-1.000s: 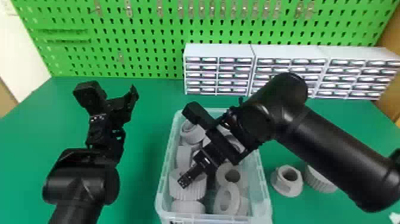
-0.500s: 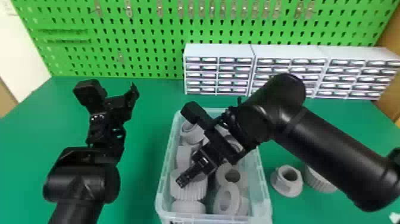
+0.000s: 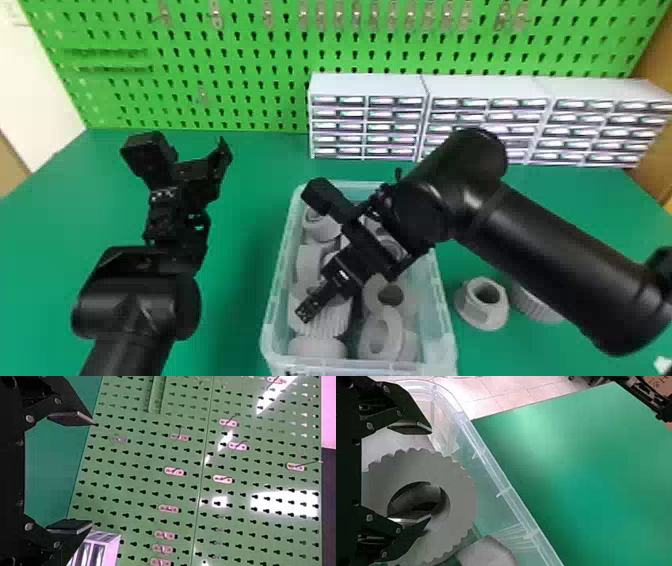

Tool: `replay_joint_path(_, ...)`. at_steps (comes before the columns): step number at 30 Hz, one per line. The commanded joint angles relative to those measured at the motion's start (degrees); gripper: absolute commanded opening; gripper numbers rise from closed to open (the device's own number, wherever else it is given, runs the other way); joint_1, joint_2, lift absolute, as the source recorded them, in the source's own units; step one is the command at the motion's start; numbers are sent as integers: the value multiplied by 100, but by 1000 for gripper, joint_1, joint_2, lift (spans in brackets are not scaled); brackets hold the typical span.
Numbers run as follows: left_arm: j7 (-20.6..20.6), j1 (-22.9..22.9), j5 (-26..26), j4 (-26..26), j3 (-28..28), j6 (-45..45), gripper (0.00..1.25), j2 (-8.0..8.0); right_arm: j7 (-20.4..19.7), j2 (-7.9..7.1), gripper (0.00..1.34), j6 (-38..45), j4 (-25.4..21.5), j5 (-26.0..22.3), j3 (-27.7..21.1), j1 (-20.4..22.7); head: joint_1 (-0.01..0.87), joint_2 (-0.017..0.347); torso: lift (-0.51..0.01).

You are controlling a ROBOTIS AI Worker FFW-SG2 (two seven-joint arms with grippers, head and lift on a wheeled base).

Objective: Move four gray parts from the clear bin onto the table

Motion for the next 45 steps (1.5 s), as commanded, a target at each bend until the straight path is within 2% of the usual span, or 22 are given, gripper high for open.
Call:
replay_joint_path(1,0,-9,0,0,9,-8,900,0,30,1,828,-23,70,-44,80,-11,693,72,-52)
replay_joint_path(6,0,0,0,0,9,-8,900,0,39,9,790,-23,96,-53,106,-2,693,72,-52)
replay_joint_path(13,0,0,0,0,18,-8,900,0,39,18,479,-14,105,0,115,-37,693,72,-52)
replay_joint_path(16,0,9,0,0,26,-8,900,0,39,18,436,-14,105,44,115,-55,693,72,-52)
replay_joint_path(20,0,9,0,0,26,-8,900,0,39,27,301,4,105,97,97,-64,693,72,-52)
replay_joint_path(32,0,9,0,0,26,-17,900,0,39,45,301,136,35,185,-131,-81,693,72,-52)
replay_joint_path(45,0,53,0,0,9,-17,900,0,30,62,301,206,-167,589,-869,16,693,72,-52)
